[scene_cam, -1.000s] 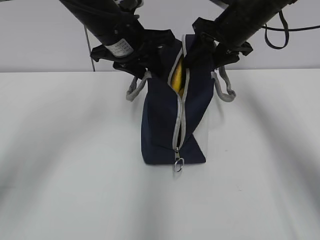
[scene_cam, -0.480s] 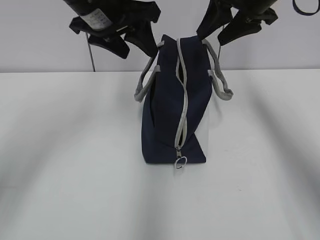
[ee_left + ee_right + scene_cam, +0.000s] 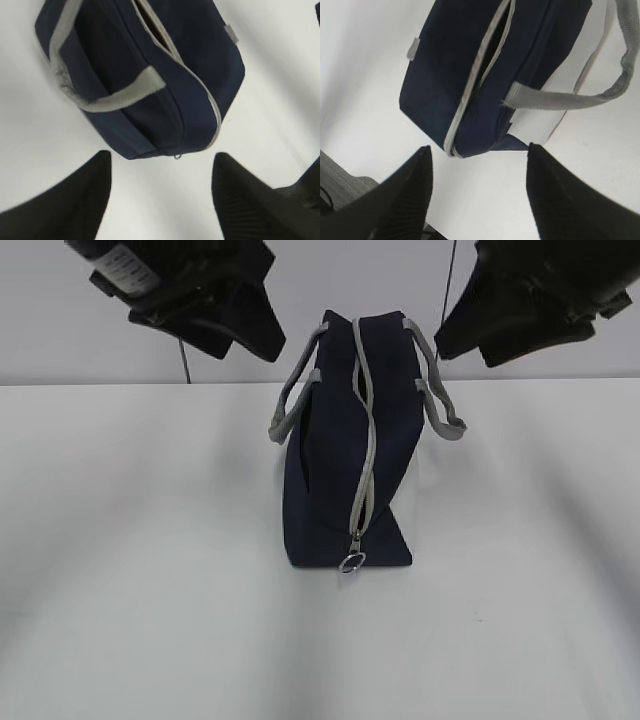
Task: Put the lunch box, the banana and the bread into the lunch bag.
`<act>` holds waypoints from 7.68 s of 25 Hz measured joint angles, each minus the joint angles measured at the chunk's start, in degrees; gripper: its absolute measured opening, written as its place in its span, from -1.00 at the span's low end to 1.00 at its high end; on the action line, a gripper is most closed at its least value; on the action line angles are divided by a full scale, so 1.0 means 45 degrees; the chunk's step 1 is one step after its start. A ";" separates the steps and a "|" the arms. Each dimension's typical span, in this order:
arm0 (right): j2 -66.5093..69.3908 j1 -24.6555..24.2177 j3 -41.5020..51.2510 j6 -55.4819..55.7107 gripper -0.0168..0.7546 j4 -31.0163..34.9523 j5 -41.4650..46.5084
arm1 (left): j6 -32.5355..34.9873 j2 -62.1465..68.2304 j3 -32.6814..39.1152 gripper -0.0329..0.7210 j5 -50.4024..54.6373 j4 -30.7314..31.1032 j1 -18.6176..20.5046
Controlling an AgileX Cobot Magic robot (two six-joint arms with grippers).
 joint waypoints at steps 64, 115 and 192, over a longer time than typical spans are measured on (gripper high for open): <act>0.4082 0.0753 0.9102 -2.2602 0.18 1.3051 -0.3902 | 0.1920 -0.4186 0.5811 0.11 -0.2607 -0.0883 0.0000; 0.4417 0.0784 0.9074 -2.2991 0.18 1.3294 -0.3420 | 0.1920 -0.4186 0.5811 0.10 -0.2531 -0.0697 0.0000; 0.5197 0.1177 0.8725 -2.5311 -0.83 1.6373 -0.3837 | 0.1920 -0.4186 0.5811 0.09 -0.2251 -0.0405 0.0000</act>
